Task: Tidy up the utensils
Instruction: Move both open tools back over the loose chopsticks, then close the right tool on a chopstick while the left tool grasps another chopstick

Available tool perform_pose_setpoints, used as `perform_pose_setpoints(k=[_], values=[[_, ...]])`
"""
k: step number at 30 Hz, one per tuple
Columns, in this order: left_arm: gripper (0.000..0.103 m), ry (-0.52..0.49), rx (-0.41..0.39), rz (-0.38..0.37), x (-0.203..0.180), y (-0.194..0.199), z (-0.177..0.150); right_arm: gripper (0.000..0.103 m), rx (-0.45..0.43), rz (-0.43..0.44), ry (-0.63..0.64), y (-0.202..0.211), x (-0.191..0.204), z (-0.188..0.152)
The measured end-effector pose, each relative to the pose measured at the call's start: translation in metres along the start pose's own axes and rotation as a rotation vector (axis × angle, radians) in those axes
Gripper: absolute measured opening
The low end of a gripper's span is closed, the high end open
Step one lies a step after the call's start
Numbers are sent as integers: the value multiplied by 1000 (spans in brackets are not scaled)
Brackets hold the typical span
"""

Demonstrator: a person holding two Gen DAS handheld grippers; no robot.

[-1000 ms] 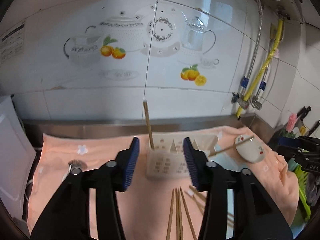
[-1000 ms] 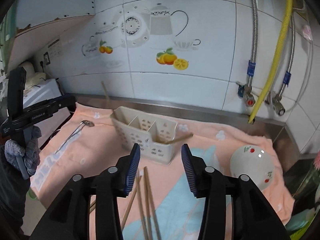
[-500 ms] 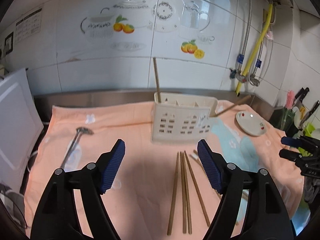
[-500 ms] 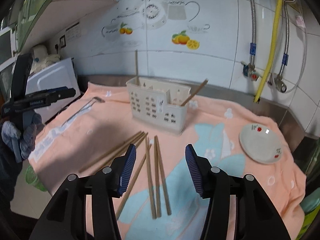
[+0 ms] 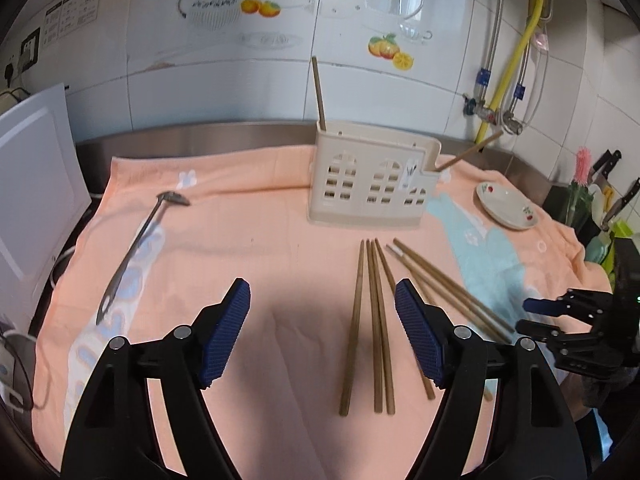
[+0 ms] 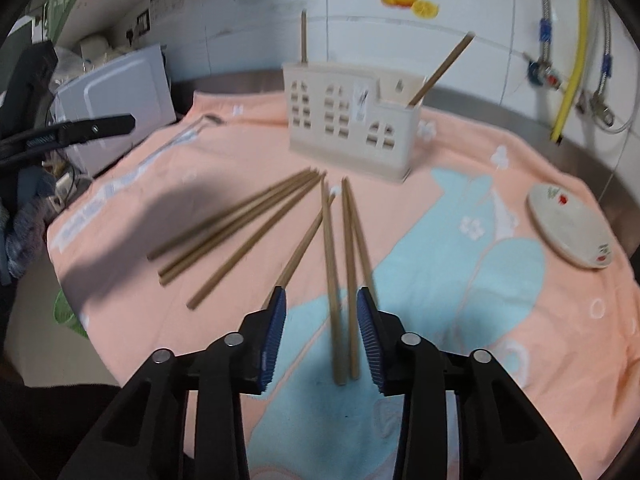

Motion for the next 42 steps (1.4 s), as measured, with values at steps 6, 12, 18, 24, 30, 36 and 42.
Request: perform_pose_setpoints(k=[6,12,18,24,30,36,42], values=[[74,-9,24,10,2,-2,-13,26,45,13,16,-25,4,-9],[73,-14,45,-4,3,-6,-23,23,75,21,19,-41,0,-10],[71,-32,71,-13,1,-12,-32,22,93,6,13,-51,-5,-11],[64,-37,112,-31,-2,-24,-41,19,111,6,14,-56,-6,-14],[56,-65,158,-43,-8,-37,-50,15,118,4,7,-55,-8,-17],[42,-60,208,-68,-11,-55,-59,11,114,-1,-6,-52,-9,-20],[40,-68,243,-81,-17,-72,-66,8,109,-2,-16,-50,-8,-23]])
Point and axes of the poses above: each gripper's, at about its wrist camera, not at the fingertips, and y roughly against the way its jaws point, x to its left, z to its top, the point moved 3 cm from there along -y, roughly the way its jaws point, and after that the axes turned 1 degree about y, right-handed, at the moved point
